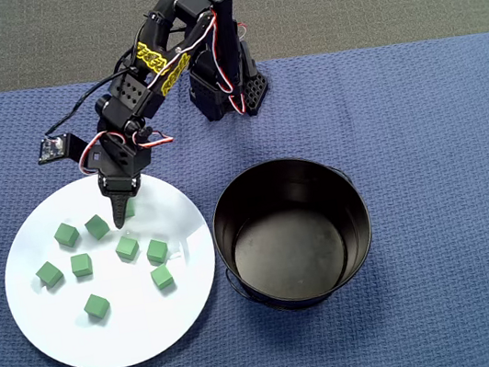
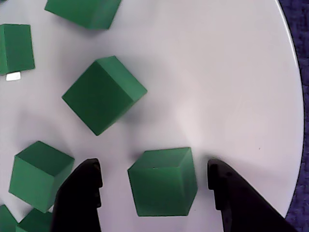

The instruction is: Pick up the green cubes from the white plate and place them in the black recipient

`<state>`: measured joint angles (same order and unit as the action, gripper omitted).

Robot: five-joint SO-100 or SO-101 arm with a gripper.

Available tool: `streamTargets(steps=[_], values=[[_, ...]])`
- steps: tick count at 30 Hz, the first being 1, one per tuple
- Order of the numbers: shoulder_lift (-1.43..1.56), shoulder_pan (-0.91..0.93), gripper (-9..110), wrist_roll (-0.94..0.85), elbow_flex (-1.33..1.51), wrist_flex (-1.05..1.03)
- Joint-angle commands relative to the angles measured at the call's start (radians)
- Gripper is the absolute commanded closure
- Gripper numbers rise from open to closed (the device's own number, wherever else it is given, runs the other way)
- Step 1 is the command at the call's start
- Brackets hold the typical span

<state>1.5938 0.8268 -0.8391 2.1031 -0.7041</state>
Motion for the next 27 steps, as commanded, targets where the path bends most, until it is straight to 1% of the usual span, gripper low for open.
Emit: streamTargets(steps=[1, 3, 6, 10, 15, 17, 18, 22, 24, 27], values=[[0.040, -0.020, 86, -0.015, -0.005, 0.020], [0.040, -0.020, 89, -0.018, -0.005, 0.020], [0.038, -0.025, 89, -0.031, 0.008, 0.028], [0.046, -0.029, 93, -0.034, 0.014, 0.031], [0.044, -0.032, 94, -0.046, 0.017, 0.031], [0.044, -0.032, 100, -0.044, 0.015, 0.031], [0.044, -0.032, 101, -0.041, 0.014, 0.029], [0.067, -0.034, 102, -0.025, -0.017, -0.006], [0.123, -0.025, 102, 0.018, -0.044, -0.011], [0.222, -0.018, 102, 0.075, -0.166, -0.158]])
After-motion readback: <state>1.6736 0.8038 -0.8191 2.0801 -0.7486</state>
